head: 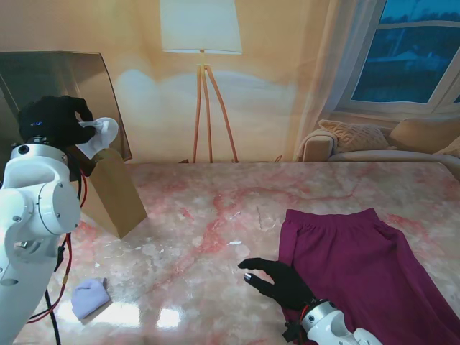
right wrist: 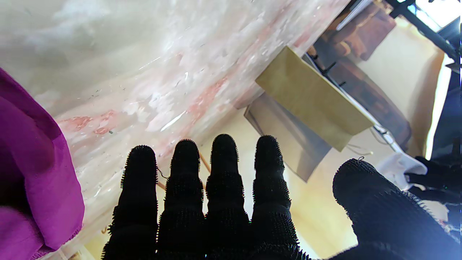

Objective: Fold the socks and the shorts into the kraft paper bag

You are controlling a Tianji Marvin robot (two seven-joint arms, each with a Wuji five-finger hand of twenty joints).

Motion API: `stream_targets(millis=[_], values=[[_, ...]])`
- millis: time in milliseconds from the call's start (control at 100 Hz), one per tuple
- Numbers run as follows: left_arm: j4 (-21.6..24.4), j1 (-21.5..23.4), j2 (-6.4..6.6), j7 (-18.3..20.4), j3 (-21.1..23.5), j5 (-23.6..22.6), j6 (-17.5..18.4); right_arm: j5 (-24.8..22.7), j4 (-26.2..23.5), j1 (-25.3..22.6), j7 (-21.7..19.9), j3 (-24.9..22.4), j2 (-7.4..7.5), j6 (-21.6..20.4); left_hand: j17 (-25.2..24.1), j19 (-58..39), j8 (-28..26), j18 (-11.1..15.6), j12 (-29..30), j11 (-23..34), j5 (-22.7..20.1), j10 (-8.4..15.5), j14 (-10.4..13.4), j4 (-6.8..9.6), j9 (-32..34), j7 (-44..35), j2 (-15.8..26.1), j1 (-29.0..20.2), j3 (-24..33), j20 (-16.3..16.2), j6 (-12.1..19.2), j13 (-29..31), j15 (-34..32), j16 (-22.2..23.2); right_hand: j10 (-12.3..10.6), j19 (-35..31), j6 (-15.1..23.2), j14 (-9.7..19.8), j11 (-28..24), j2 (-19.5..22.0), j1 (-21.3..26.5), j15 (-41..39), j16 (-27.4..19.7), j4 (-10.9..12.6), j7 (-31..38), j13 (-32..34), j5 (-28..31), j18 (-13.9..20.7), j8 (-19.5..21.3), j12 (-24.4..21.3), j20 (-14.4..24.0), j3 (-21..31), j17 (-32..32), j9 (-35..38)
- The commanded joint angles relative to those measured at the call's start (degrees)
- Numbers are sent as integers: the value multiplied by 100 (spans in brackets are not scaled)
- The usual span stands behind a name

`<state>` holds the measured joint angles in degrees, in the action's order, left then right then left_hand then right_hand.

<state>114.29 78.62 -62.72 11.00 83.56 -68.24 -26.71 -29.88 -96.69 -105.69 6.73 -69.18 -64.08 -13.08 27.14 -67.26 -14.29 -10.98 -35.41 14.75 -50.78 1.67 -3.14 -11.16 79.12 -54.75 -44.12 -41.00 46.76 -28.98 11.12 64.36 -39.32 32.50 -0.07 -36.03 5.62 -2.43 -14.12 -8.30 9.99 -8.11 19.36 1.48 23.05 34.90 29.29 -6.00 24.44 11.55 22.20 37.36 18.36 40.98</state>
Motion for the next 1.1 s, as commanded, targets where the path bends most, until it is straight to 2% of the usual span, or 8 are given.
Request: stream_targets(millis=[0,530,670,780,990,1090], values=[[8,-48,69,-40,65,20,40,-21,-22,-42,16,8,-11,11,-2,-148,-1,53,63,-92,-175,178,201,-222,248,-221,-144,-154,-22,-87,72,157,-17,-26,-93,-177,147,-24,-79,32,46,-93,124,-261,40,129,78,38,65,64,201,-14,40,68],[-499,-105,166,313,275,-441,687,-22,-107,-66,-28,9,-2,52,-40,-210,16,-25,119,-169,-174,215,190,-228,272,-232,-158,-134,15,-109,100,139,-8,-43,-102,-175,146,-17,-77,34,49,-91,124,-261,43,124,78,33,66,64,202,-14,35,66],[-571,-107,202,546,324,-682,955,-25,-127,-90,-23,2,-3,56,-81,-203,14,-51,123,-185,-169,240,204,-237,266,-234,-147,-105,5,-111,140,114,-3,-41,-102,-177,145,-17,-78,30,48,-94,125,-260,42,134,80,31,65,65,202,-14,38,65],[-604,-103,215,677,312,-785,1019,-13,-144,-103,-33,-6,-2,69,-160,-184,20,-84,115,-182,-174,214,181,-238,274,-233,-163,-114,20,-115,117,81,-14,-22,-96,-176,135,-21,-76,29,47,-93,125,-261,39,130,78,37,63,64,203,-15,36,63],[-754,-76,253,746,286,-1119,1415,-1,-133,-97,-40,-13,-2,47,-213,-218,5,-102,121,-233,-138,319,217,-252,246,-235,-141,-55,33,-159,232,-65,0,26,-103,-180,142,-8,-74,32,51,-90,124,-260,39,123,73,34,65,64,205,-15,43,58],[-805,-80,263,852,229,-1129,1446,3,-130,-102,-33,-19,-4,47,-322,-162,3,-120,116,-264,-129,318,186,-256,228,-233,-133,-51,49,-160,252,-176,34,46,-99,-178,158,-18,-77,32,50,-92,125,-260,36,128,68,32,64,65,204,-14,37,65]])
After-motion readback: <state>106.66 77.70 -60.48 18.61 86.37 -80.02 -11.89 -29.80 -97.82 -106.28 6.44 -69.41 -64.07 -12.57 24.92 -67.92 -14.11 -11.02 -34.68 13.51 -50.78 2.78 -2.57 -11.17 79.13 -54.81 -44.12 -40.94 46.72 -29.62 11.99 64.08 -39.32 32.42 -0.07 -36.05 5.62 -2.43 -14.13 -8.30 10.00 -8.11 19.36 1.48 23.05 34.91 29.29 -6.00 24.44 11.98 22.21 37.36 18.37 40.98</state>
